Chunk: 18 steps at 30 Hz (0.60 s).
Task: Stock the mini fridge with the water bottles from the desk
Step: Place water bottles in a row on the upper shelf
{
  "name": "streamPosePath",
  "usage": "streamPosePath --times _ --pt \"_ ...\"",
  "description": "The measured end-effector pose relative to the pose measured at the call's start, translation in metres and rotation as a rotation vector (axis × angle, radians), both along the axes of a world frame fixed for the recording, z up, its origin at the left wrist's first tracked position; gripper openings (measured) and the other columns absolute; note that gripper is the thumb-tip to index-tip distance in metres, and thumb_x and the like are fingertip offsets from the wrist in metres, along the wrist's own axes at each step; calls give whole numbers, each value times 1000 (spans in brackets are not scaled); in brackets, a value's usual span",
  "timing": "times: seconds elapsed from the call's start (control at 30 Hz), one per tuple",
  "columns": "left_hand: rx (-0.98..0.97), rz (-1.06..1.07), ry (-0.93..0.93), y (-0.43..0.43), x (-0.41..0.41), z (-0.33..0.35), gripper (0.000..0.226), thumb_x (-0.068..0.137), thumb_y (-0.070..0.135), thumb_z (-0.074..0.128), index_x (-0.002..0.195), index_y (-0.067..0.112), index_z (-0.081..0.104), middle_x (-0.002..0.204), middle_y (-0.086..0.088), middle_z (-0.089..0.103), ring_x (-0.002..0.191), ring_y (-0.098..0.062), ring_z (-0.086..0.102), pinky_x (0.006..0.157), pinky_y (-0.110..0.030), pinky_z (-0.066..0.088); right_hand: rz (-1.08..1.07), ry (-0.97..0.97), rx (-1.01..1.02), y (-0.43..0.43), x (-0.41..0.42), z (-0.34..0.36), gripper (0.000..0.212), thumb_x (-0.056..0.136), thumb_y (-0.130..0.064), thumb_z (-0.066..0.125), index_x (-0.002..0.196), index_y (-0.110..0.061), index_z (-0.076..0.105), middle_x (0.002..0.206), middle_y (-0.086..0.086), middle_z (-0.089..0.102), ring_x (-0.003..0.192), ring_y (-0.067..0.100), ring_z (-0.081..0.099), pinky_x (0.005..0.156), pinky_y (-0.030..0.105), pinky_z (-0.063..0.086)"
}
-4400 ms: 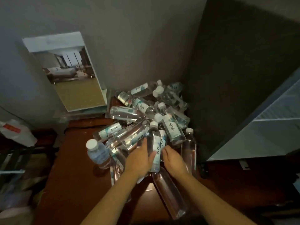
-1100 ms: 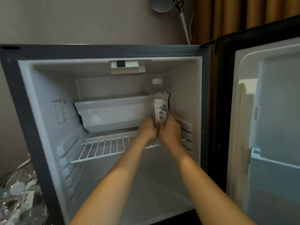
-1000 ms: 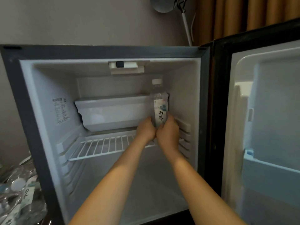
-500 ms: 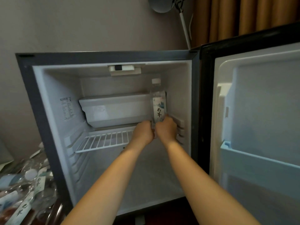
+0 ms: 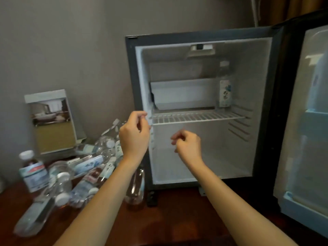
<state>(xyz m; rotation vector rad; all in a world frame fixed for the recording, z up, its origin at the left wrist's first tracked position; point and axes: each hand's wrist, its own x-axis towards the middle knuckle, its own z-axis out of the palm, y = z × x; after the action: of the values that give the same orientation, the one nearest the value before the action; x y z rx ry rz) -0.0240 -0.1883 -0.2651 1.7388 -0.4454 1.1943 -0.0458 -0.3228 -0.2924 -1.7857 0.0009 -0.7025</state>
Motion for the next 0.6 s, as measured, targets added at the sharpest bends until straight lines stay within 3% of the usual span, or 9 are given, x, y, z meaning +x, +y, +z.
streamPosePath --times 0.07,0.13,0.27,0.4,0.5,0.6 --pt "4 71 110 27 -2 -21 18 92 16 45 95 15 63 66 2 63 63 -20 61 61 -31 46 191 205 -34 29 -5 -14 35 77 11 42 65 -17 59 67 6 62 51 14 54 44 20 45" --pt "85 145 308 50 2 -43 16 93 15 47 96 15 63 78 -3 66 71 -22 60 63 -31 43 329 462 -94 55 0 -33 31 81 9 40 71 -12 60 69 6 62 45 12 52 42 20 43" --pt "323 112 721 85 15 -88 18 89 17 52 104 14 61 103 -6 65 98 -25 60 81 -32 46 307 754 -326 91 20 -73 16 86 -12 47 88 -3 60 81 14 62 59 24 58 65 35 57" --pt "479 25 982 93 25 -128 25 91 31 53 109 14 57 105 -3 63 100 -23 59 84 -32 45 200 736 -387 99 28 -96 29 93 -36 46 77 -12 48 89 9 58 86 27 64 77 36 53" --pt "240 -134 1122 89 31 -142 33 93 36 50 116 13 55 111 -6 64 101 -20 60 87 -33 48 174 724 -159 104 39 -112 38 89 -44 54 80 -7 56 91 10 66 87 26 66 79 36 55" --pt "11 -240 1242 81 37 -142 54 89 52 46 126 12 48 119 -9 61 103 -21 59 82 -31 50 267 719 71 108 42 -122 32 88 -33 60 94 -2 65 82 11 67 69 19 62 62 27 50"
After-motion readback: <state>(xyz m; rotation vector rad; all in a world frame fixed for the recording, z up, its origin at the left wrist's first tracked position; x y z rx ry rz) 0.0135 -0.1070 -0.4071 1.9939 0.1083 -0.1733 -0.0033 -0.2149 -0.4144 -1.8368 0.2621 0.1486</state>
